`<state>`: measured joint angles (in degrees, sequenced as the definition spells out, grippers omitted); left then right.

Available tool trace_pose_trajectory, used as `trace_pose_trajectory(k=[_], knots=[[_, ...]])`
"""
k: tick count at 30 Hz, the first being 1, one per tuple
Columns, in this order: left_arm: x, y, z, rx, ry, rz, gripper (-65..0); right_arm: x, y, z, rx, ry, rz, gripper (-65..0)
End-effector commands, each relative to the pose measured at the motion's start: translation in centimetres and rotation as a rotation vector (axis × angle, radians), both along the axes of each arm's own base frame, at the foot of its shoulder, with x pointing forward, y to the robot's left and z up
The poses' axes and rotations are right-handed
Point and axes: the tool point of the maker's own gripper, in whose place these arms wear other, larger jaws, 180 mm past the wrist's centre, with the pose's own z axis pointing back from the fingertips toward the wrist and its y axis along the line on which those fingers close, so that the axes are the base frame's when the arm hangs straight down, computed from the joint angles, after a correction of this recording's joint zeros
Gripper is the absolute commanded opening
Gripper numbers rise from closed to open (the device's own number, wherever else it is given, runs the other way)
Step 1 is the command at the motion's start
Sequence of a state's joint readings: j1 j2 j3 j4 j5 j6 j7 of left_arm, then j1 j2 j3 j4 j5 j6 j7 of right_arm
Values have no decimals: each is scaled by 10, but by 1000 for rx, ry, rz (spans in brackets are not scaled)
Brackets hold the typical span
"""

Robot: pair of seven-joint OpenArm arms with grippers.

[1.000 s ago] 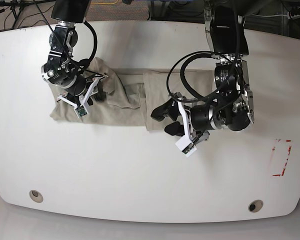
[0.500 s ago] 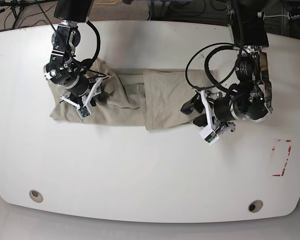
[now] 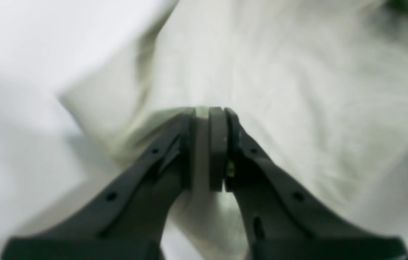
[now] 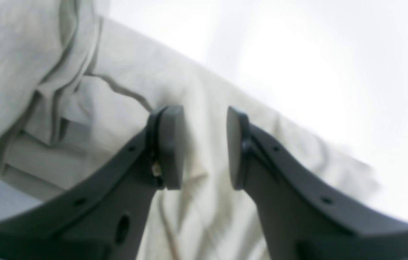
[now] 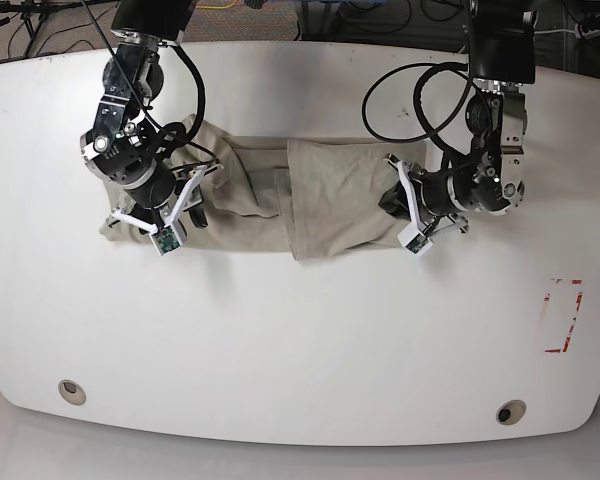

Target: Fold the T-shirt properly

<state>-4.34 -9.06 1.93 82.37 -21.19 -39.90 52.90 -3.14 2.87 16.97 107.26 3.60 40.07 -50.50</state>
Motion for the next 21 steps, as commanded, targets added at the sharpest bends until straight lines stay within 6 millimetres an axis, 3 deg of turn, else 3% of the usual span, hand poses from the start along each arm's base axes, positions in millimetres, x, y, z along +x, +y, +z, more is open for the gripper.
trace_pose_trajectory(k=[1,5,12,21], knots=[[7,1,-3,-28,0,19,-607,6,-5,16,-12,-51,-3,-469],[6,6,-16,-48,30,47,-607,5,-8,16,-20,-51,-6,-469],[-2,35,-32,-3,74,72,-607,-6,-24,8,-35,-25,-38,-469],[-17,84,-38,99,96,84,-607,-11,-29,16,-47,-44,-53,-469]])
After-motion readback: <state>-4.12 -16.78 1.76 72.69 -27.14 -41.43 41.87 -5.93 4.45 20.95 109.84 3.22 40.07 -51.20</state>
